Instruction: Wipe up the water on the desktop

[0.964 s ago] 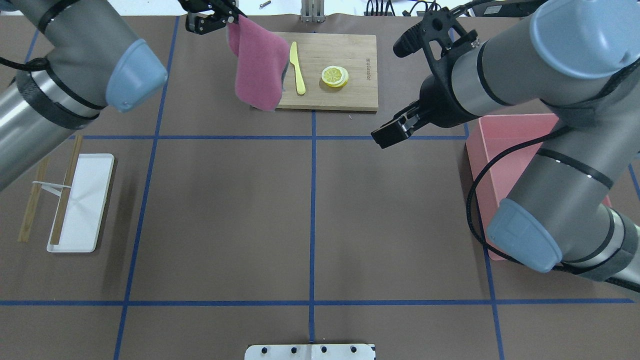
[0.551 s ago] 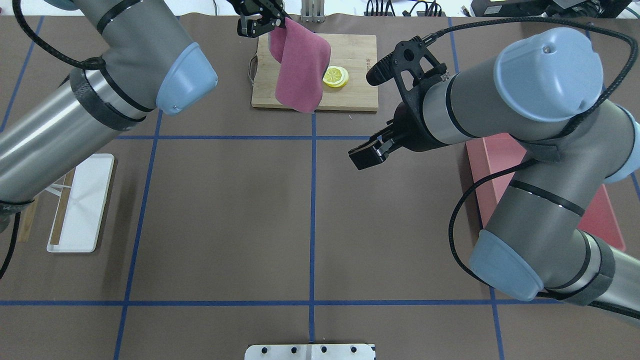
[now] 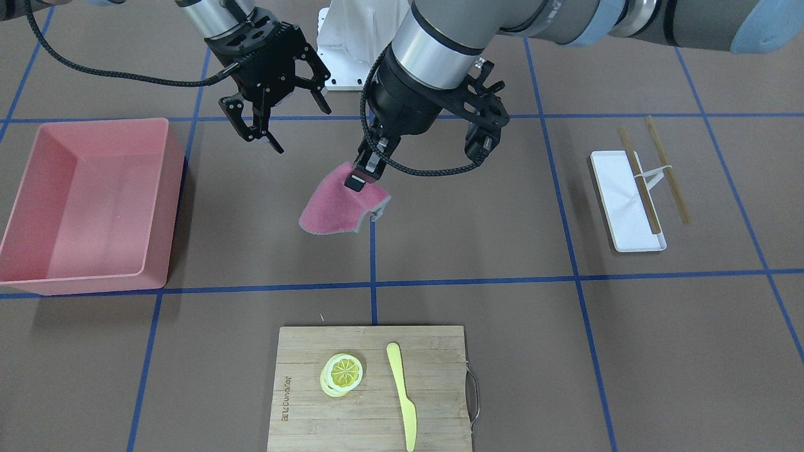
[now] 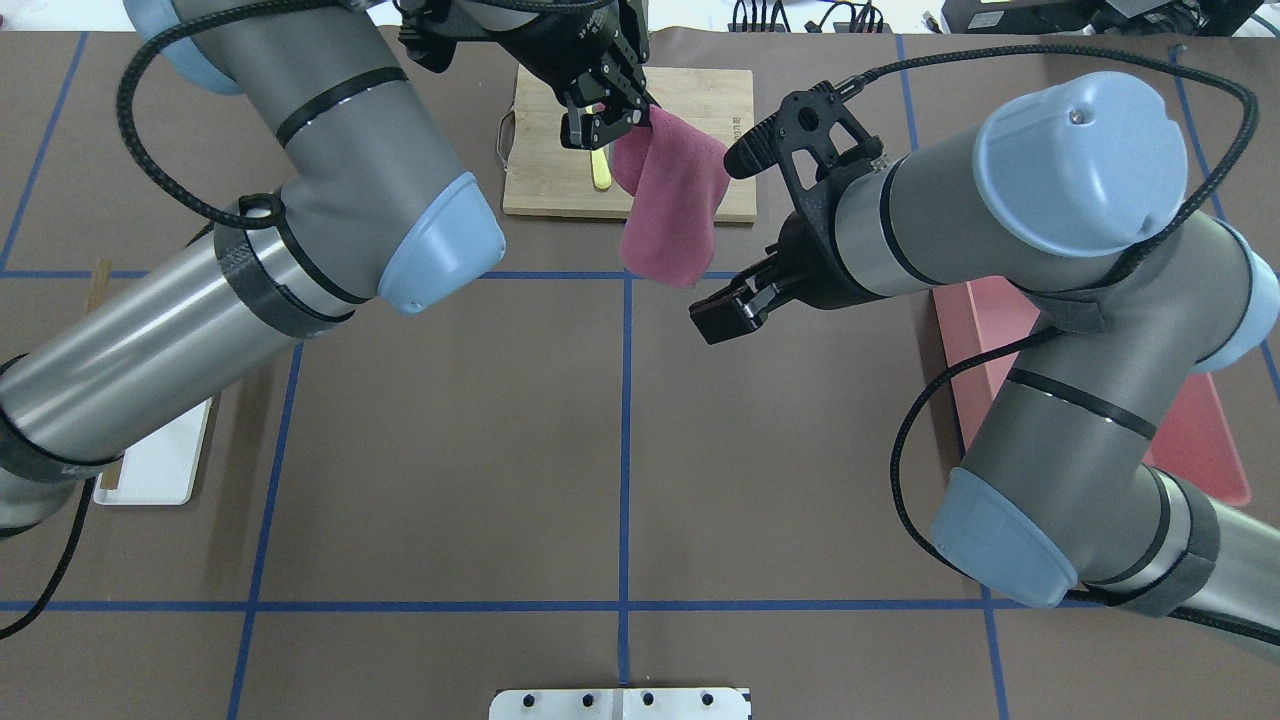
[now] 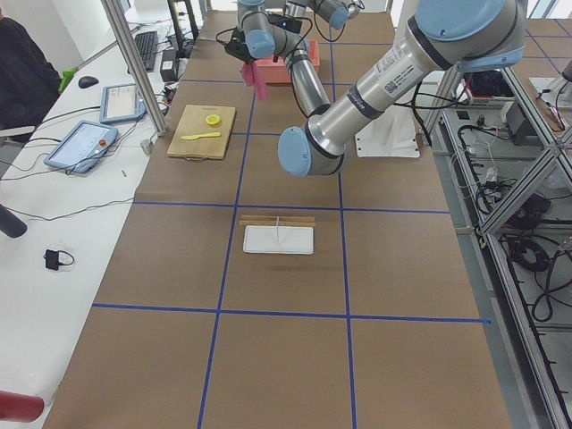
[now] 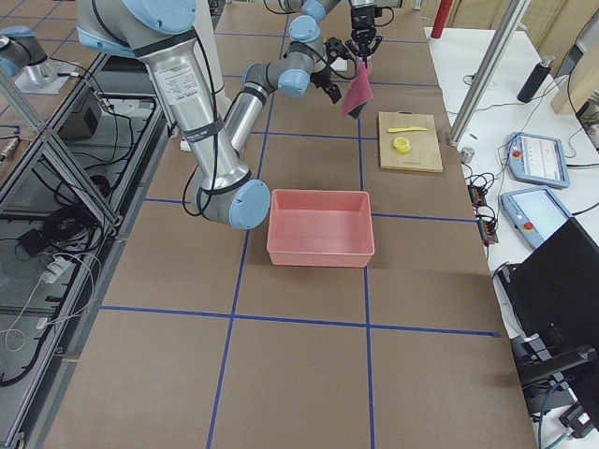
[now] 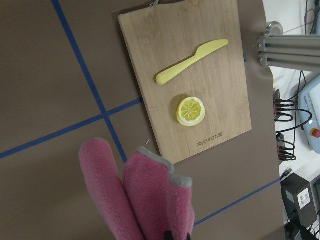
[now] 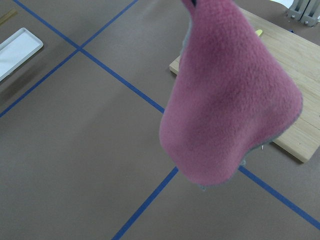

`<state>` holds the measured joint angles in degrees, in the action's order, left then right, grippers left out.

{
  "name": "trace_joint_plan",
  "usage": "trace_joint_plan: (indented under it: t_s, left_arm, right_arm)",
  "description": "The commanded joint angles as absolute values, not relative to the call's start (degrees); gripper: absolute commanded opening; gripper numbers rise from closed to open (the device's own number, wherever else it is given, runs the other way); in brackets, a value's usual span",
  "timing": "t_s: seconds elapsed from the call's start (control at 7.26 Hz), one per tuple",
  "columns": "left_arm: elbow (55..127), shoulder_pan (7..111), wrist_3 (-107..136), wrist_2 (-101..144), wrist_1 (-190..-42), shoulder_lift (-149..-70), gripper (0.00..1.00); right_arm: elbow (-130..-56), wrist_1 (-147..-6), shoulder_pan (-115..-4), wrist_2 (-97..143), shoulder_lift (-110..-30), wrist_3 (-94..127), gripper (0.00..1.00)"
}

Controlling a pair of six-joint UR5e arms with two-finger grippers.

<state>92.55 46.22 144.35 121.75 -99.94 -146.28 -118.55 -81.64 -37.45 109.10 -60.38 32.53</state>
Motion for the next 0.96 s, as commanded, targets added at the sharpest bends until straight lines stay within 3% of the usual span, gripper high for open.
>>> trace_joint_plan:
  t_s: [0.0, 0.14, 0.41, 0.83]
  left_arm:
    - [94.21, 44.21, 148.61, 119.88, -99.84, -146.08, 0.0]
    - [95.18, 43.6, 149.93, 119.97, -99.23, -145.81, 0.0]
    - [99.99, 41.5, 150.03, 120.06, -93.45, -145.81, 0.0]
    - [101.43, 38.33, 150.03, 120.06, -91.93, -145.81, 0.0]
  right_arm:
    - [-118.39, -81.39, -37.44, 108.63, -60.38, 32.61, 0.97]
    - [-117.69, -80.26, -37.44, 107.94, -60.38, 32.78, 0.92]
    - [-116.98, -79.19, -37.44, 107.84, -60.47, 32.96, 0.9]
    - [-117.07, -79.1, -37.53, 107.84, -60.47, 33.05, 0.86]
